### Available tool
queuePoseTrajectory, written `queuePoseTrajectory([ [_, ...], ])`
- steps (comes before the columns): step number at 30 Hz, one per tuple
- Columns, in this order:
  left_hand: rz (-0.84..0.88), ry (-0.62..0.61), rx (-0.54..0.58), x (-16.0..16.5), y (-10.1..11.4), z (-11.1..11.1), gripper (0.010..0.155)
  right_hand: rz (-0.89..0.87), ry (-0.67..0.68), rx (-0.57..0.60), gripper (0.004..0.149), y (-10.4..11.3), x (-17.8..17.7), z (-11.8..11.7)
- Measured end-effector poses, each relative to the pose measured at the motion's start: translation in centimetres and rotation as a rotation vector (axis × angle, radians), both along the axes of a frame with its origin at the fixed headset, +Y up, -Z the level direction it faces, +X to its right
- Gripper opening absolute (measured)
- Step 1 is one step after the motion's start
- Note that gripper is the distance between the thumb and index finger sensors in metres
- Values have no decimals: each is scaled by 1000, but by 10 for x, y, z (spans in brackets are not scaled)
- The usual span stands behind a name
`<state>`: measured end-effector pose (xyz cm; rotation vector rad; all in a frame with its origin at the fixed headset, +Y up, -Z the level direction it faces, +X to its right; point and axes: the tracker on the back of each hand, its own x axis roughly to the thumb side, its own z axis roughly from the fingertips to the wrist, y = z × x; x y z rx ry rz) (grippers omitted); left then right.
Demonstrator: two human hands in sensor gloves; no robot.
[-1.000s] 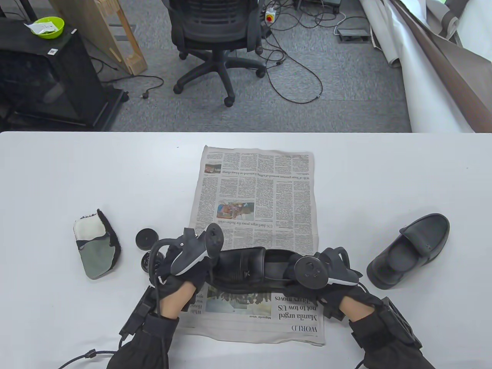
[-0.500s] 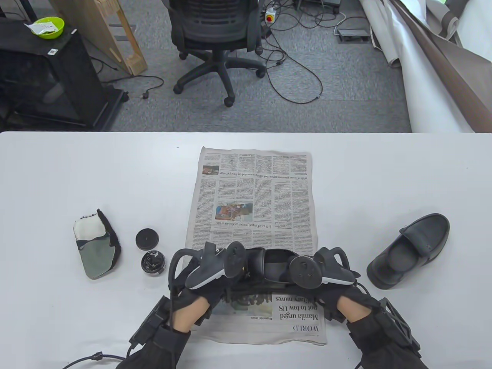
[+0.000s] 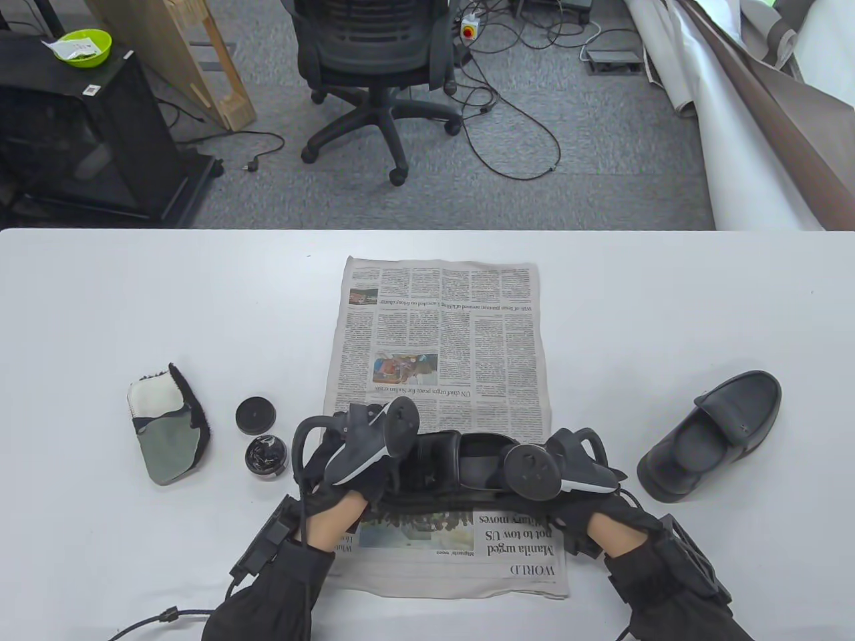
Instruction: Dip and apply built-in sponge shoe polish on shoes
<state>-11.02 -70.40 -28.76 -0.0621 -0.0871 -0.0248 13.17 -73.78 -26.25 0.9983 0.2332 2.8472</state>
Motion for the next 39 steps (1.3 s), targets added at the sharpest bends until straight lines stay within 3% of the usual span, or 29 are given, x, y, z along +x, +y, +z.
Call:
queuePoseTrajectory([
  [10, -27, 85, -151, -35, 8, 7, 49, -17, -14, 5, 40, -1, 0, 0],
  [15, -107, -52, -187, -23, 12, 18, 50, -14, -20, 8, 41, -1, 1, 1],
  [19, 45, -152, -234, -3, 10, 27, 50, -21, -20, -1, 40, -1, 1, 1],
  [21, 93, -192, -219, 12, 11, 31, 50, -21, -17, -6, 40, -1, 1, 0],
  [25, 40, -160, -81, 31, 16, 37, 50, -30, -6, -18, 39, -1, 2, -1],
  [33, 81, -60, 79, 32, 8, 18, 50, -35, -1, -24, 39, -2, 3, -2],
  [39, 63, 7, 45, 23, 0, 2, 50, -30, 1, -25, 39, -2, 3, -2],
])
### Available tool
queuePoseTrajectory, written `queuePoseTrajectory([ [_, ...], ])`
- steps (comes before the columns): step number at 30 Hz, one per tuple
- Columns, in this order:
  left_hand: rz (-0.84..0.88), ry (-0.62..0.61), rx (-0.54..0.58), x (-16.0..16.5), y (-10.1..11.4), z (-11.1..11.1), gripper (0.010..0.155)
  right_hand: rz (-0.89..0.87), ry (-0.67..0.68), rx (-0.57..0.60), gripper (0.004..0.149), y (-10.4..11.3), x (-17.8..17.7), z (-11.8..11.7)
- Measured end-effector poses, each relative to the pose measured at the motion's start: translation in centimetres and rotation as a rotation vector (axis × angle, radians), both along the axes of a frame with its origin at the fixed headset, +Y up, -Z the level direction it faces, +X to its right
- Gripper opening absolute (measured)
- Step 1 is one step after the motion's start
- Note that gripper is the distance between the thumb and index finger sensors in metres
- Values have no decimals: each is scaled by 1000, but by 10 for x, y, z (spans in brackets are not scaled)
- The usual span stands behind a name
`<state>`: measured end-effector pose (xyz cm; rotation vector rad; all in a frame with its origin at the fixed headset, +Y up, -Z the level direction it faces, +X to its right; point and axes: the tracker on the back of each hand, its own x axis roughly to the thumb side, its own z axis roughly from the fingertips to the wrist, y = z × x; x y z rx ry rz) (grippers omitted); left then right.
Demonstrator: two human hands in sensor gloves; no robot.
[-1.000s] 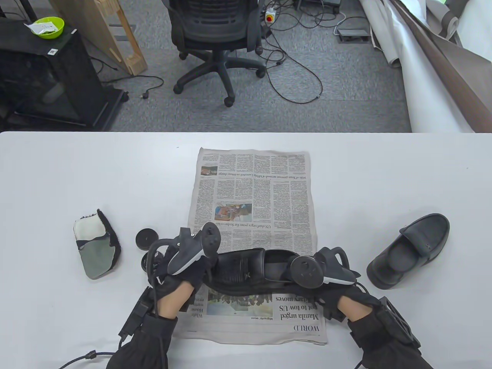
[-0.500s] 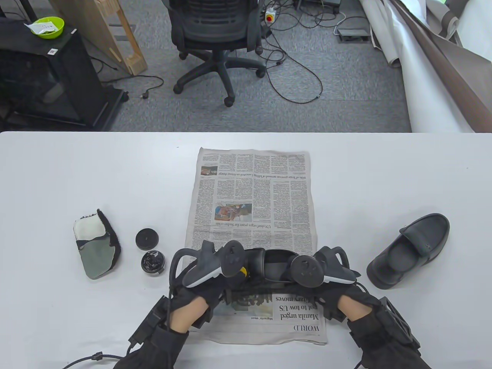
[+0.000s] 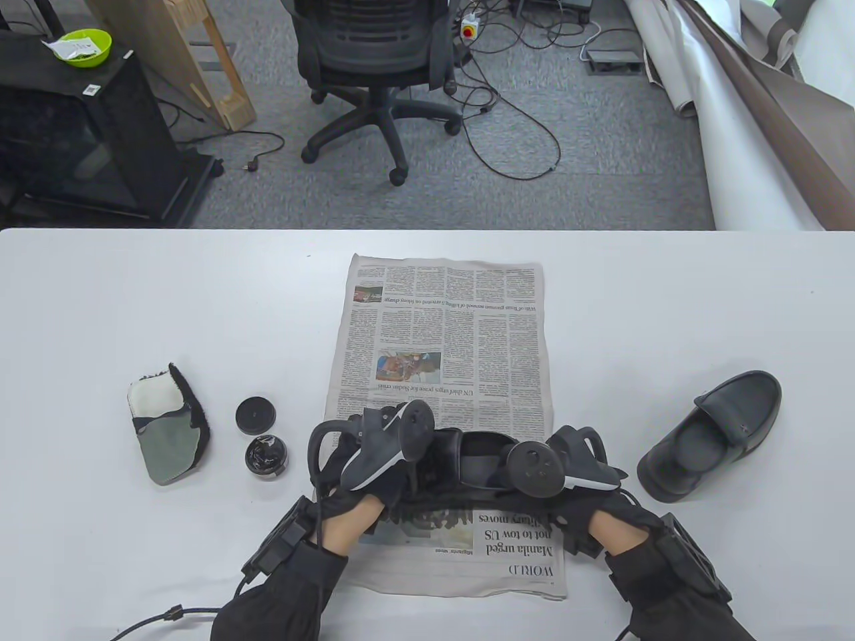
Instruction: Dip and apply built-in sponge shoe polish on shoes
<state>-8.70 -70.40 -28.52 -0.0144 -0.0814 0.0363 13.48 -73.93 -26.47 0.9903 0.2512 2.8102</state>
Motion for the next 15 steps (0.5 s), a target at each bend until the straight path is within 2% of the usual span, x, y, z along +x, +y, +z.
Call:
queuePoseTrajectory([
  [7, -72, 67, -71, -22, -1, -5, 50, 8, -10, 6, 39, 0, 0, 0],
  [15, -90, 127, -146, -50, 5, 3, 50, 14, -20, 11, 39, 0, -1, 1],
])
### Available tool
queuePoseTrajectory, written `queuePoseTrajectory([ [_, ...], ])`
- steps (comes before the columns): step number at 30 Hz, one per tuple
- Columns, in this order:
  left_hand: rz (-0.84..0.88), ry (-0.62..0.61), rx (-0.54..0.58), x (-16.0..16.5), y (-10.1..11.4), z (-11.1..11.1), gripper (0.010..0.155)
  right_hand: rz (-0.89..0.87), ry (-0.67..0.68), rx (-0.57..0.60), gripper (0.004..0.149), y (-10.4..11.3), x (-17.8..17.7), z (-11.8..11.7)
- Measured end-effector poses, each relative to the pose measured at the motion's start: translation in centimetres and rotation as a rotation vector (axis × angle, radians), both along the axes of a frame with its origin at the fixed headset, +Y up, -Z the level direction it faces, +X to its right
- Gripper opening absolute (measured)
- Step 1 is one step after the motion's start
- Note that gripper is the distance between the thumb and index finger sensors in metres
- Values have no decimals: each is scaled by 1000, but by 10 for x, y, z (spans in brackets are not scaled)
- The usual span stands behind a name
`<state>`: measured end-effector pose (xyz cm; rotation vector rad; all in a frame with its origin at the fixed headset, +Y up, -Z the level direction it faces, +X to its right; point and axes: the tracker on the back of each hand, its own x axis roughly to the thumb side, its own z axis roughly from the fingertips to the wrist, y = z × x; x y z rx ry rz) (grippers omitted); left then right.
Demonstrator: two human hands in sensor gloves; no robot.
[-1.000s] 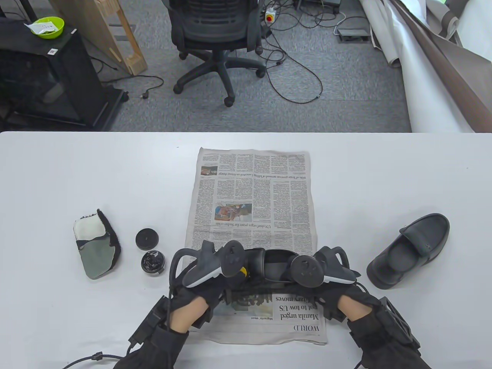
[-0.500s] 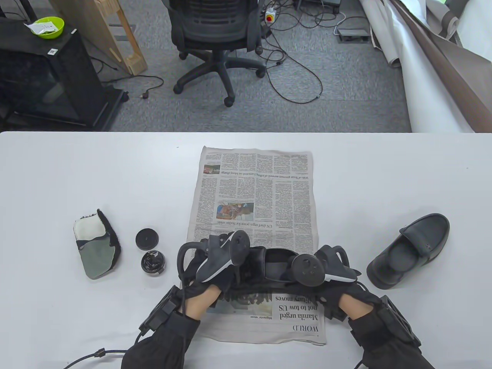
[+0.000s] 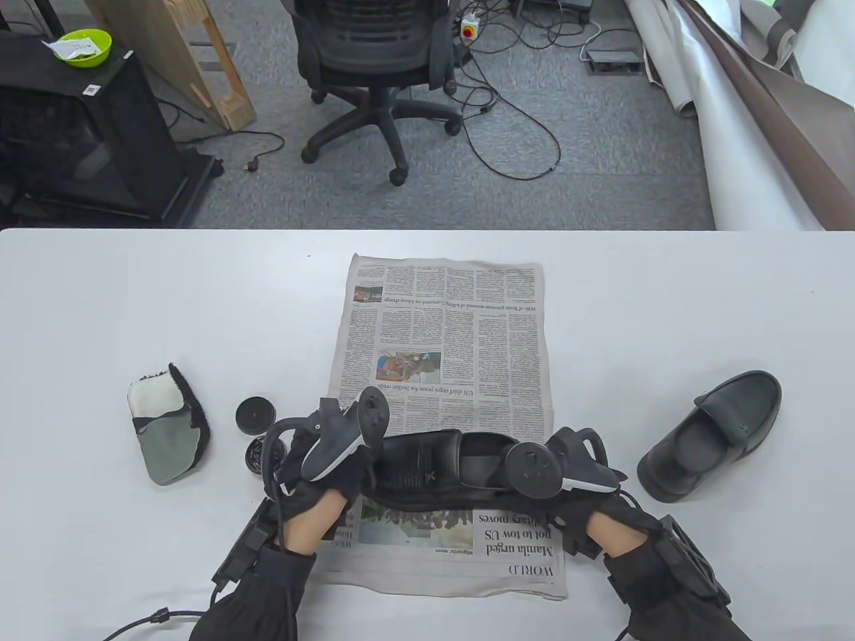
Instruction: Dip and apply built-in sponge shoe polish on shoes
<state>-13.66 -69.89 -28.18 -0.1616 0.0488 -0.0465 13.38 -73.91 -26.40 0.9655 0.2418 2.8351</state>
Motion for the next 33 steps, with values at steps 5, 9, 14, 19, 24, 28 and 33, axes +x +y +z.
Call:
queuePoseTrajectory([
  [5, 29, -68, -73, 7, 2, 10, 51, 0, -2, -3, 39, 0, 0, 0],
  [9, 165, -157, -123, 25, 1, 19, 51, 2, -1, -2, 39, 0, 0, 0],
  [14, 245, -213, -82, 53, 5, 31, 50, 0, 5, -10, 39, 0, -1, -1],
  [19, 201, -195, 92, 66, 7, 29, 50, -3, 11, -12, 39, 0, 0, -1],
  [24, 181, -193, 219, 67, 3, 19, 51, -12, 12, -13, 39, -1, 0, -2],
  [28, 172, -169, 264, 65, -1, 12, 51, -13, 16, -20, 39, -1, 0, -2],
  [33, 107, -148, 256, 63, -5, 3, 51, -8, 15, -19, 39, -1, 0, -2],
])
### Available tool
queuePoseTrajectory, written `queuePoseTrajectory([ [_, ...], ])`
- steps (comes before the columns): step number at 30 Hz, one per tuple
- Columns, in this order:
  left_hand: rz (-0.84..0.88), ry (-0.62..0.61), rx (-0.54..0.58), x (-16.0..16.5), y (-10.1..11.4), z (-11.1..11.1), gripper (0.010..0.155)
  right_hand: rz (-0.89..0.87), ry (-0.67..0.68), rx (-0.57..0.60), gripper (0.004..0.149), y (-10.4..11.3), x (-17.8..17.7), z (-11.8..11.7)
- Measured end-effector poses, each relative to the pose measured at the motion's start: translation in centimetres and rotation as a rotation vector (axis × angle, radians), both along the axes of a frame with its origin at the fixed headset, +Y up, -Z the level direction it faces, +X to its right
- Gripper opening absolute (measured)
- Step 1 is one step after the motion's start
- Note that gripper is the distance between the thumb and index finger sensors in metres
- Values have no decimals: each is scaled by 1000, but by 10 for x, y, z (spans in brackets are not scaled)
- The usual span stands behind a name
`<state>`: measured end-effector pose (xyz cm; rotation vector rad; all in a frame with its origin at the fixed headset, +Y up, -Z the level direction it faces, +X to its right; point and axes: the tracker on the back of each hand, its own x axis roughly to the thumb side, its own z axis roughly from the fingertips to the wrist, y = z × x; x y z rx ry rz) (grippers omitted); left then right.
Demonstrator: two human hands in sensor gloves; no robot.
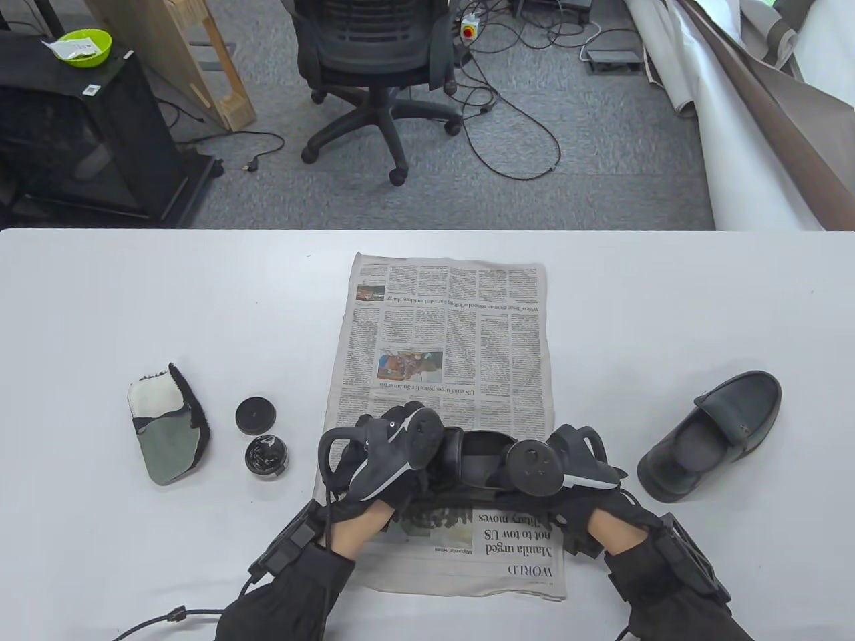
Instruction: Dip and apply built-in sponge shoe polish on shoes
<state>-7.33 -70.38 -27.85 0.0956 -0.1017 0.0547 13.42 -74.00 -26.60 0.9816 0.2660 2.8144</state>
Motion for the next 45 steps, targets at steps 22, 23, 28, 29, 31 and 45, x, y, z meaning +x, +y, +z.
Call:
queuePoseTrajectory([
  [22, -165, 185, -202, -52, 9, 1, 50, 22, -29, 29, 39, 0, -1, 2],
  [23, -160, 160, -218, -51, 9, 1, 50, 22, -29, 29, 39, 0, -2, 2],
  [28, -86, 18, -328, -37, 8, 13, 50, 23, -31, 29, 39, 0, -2, 2],
  [29, -39, -9, -336, -32, 8, 16, 50, 24, -31, 29, 39, 1, -2, 2],
  [31, 26, -55, -348, -23, 9, 21, 50, 22, -29, 24, 39, 0, -2, 2],
  [45, 85, 29, -20, -1, 5, 11, 50, 8, -2, -7, 39, 0, -1, -1],
])
